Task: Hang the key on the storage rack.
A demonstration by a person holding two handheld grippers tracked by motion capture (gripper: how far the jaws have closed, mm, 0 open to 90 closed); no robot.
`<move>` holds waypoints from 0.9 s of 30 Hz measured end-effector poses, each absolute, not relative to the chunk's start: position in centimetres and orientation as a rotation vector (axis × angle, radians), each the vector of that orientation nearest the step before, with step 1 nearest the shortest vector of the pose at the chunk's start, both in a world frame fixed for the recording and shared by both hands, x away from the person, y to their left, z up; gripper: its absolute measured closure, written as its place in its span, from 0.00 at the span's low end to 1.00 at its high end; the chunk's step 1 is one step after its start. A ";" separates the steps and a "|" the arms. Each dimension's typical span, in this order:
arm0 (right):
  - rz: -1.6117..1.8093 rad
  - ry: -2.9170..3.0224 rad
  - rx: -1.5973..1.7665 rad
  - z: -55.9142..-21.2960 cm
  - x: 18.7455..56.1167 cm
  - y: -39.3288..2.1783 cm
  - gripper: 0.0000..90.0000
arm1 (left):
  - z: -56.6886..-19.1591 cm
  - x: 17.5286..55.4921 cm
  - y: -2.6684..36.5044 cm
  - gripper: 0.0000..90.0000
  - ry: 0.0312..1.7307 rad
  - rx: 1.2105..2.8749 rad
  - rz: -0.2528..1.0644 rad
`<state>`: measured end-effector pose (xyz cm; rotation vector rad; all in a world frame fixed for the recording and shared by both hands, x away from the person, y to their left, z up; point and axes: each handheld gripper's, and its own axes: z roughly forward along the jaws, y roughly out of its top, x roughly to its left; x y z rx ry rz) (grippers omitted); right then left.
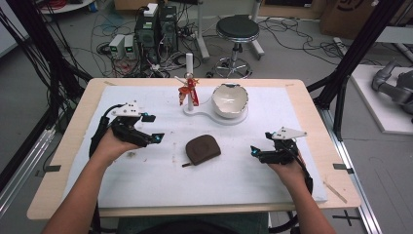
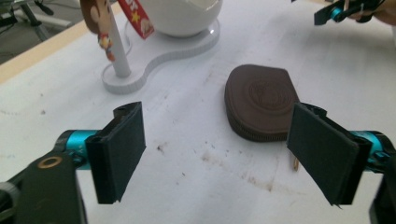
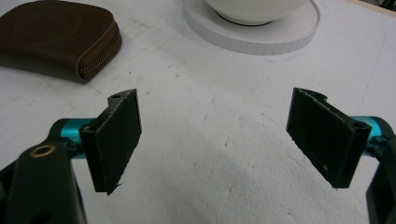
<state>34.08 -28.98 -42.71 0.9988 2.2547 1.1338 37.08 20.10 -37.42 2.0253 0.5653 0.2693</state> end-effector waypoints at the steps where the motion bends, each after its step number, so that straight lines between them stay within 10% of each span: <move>1: 1.135 2.253 1.000 -42.7 34.1 -29.0 0.20 | -37.5 36.9 20.2 0.21 0.559 2.022 0.268; 27: 1.169 2.223 1.023 -42.5 34.2 -29.9 0.20 | -40.8 36.0 20.2 0.21 0.554 2.001 0.220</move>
